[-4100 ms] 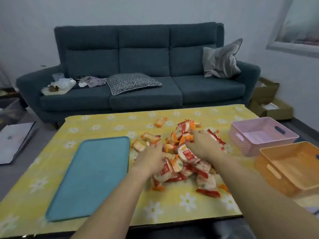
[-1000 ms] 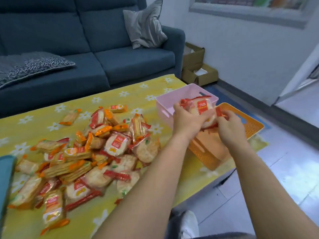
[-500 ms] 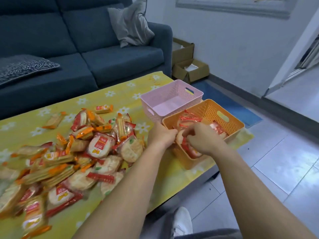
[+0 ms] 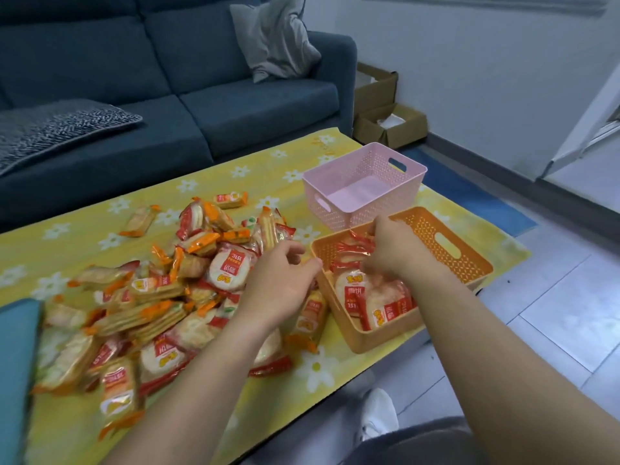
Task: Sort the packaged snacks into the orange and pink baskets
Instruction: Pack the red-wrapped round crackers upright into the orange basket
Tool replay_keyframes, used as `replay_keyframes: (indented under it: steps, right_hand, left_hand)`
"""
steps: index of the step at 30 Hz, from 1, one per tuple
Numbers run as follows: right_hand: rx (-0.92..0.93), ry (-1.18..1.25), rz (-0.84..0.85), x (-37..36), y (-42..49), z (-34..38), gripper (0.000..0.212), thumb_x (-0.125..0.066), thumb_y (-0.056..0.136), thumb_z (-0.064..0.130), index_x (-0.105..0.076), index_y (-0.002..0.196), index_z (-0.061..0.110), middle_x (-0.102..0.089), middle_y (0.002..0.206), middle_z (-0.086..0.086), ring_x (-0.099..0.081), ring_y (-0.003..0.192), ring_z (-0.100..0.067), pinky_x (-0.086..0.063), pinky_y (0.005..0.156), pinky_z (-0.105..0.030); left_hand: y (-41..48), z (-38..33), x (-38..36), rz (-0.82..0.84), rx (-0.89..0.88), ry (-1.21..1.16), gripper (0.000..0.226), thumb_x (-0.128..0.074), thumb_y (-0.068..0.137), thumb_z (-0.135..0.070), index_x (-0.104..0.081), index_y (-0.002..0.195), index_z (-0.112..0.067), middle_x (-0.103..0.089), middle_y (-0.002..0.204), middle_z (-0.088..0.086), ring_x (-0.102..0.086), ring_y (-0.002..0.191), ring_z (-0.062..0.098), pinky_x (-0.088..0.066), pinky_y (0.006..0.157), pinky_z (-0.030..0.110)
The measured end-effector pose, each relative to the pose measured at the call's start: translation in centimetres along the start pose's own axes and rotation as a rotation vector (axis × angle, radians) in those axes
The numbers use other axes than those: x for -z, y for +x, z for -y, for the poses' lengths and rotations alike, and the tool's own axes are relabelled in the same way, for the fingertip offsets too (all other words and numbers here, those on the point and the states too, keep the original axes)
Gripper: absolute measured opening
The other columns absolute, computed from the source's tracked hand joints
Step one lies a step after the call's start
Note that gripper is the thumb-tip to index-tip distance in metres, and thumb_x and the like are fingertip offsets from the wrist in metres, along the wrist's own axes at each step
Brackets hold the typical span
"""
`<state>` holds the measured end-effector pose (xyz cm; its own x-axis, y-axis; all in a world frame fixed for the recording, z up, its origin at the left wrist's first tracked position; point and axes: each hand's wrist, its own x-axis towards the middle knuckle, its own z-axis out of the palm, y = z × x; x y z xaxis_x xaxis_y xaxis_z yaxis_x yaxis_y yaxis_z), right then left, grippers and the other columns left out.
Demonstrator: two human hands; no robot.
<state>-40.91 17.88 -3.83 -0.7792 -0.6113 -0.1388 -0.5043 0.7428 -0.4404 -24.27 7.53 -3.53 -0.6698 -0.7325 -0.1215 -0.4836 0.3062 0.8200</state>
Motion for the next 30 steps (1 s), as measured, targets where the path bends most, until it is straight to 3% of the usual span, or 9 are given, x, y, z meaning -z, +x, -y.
replay_keyframes:
  steps: [3,7,12,14,17,20,24,26,30]
  right_hand:
    - [0.035,0.199,0.036,1.3,-0.6,-0.5,0.049,-0.089,0.072,0.019,-0.056,0.109,0.023,-0.059,0.098,0.001,-0.063,0.084,-0.020,-0.052,0.059,-0.030]
    - [0.131,0.218,-0.044,2.3,-0.7,-1.9,0.018,-0.080,0.082,0.016,-0.069,0.092,0.027,-0.066,0.091,0.006,-0.064,0.092,-0.019,-0.048,0.072,-0.029]
    - [0.255,0.371,-0.097,1.8,-1.6,-1.3,0.023,-0.066,0.091,0.007,-0.070,0.091,0.030,-0.065,0.092,0.015,-0.059,0.089,-0.007,-0.050,0.080,-0.030]
    - [0.288,0.417,-0.062,1.7,-1.4,-1.3,0.021,-0.066,0.092,0.007,-0.072,0.094,0.026,-0.067,0.093,0.015,-0.061,0.091,-0.006,-0.050,0.082,-0.029]
    - [0.266,0.521,-0.144,1.5,-0.7,-1.1,0.018,-0.069,0.088,0.008,-0.071,0.099,0.022,-0.068,0.095,0.013,-0.064,0.090,-0.007,-0.052,0.081,-0.028]
    - [0.134,0.355,-0.217,1.3,-0.4,-1.2,0.017,-0.064,0.086,0.010,-0.059,0.099,0.019,-0.061,0.089,0.008,-0.060,0.085,-0.015,-0.052,0.073,-0.032]
    - [0.220,0.018,0.218,-0.1,-0.9,-1.5,0.031,-0.067,0.083,0.017,-0.058,0.112,0.023,-0.064,0.104,0.007,-0.061,0.095,-0.016,-0.052,0.079,-0.030]
    - [0.271,-0.103,0.275,-1.2,-0.8,-1.5,0.043,-0.068,0.080,0.021,-0.055,0.121,0.024,-0.061,0.108,0.006,-0.060,0.100,-0.019,-0.051,0.081,-0.032]
    - [0.267,-0.220,0.243,-0.6,-0.1,-2.2,0.013,-0.069,0.079,0.029,-0.056,0.083,0.030,-0.054,0.089,0.003,-0.058,0.090,-0.022,-0.040,0.068,-0.032]
  left_hand:
    - [0.4,-0.6,0.8,0.004,-0.054,-0.022,0.035,-0.067,0.082,-0.042,-0.063,0.114,-0.029,-0.064,0.115,-0.005,-0.068,0.095,0.022,-0.052,0.075,0.037]
    - [-0.4,-0.3,0.1,-0.060,-0.220,0.064,0.025,-0.066,0.092,-0.022,-0.067,0.115,-0.031,-0.062,0.115,-0.012,-0.060,0.098,0.010,-0.044,0.078,0.022]
    - [0.6,-1.7,-1.2,-0.004,-0.348,0.219,0.058,-0.070,0.089,-0.032,-0.049,0.143,-0.041,-0.060,0.134,-0.009,-0.047,0.125,0.018,-0.045,0.103,0.042]
    - [1.0,-1.5,-1.6,0.020,-0.348,0.280,0.057,-0.072,0.087,-0.038,-0.051,0.139,-0.046,-0.063,0.128,-0.010,-0.050,0.122,0.017,-0.046,0.101,0.043]
    - [1.7,-0.6,-1.9,-0.088,-0.333,0.198,0.027,-0.072,0.087,-0.041,-0.068,0.113,-0.037,-0.070,0.100,-0.015,-0.064,0.093,0.012,-0.054,0.083,0.043]
    - [1.9,-0.3,-1.7,-0.207,-0.268,0.109,0.023,-0.069,0.091,-0.036,-0.067,0.113,-0.028,-0.068,0.084,-0.017,-0.064,0.073,0.002,-0.057,0.075,0.039]
    - [1.9,-0.6,-2.1,-0.274,-0.250,0.029,0.025,-0.067,0.094,-0.034,-0.056,0.116,-0.032,-0.063,0.078,-0.018,-0.061,0.075,-0.002,-0.054,0.065,0.026]
    - [2.1,-0.8,-2.3,-0.294,-0.256,-0.015,0.022,-0.066,0.094,-0.031,-0.055,0.113,-0.034,-0.063,0.082,-0.018,-0.061,0.077,-0.003,-0.051,0.063,0.022]
    - [2.2,-1.7,-2.0,-0.240,-0.305,-0.130,0.024,-0.061,0.094,-0.014,-0.059,0.100,-0.037,-0.066,0.087,-0.013,-0.062,0.074,0.008,-0.049,0.061,0.022]
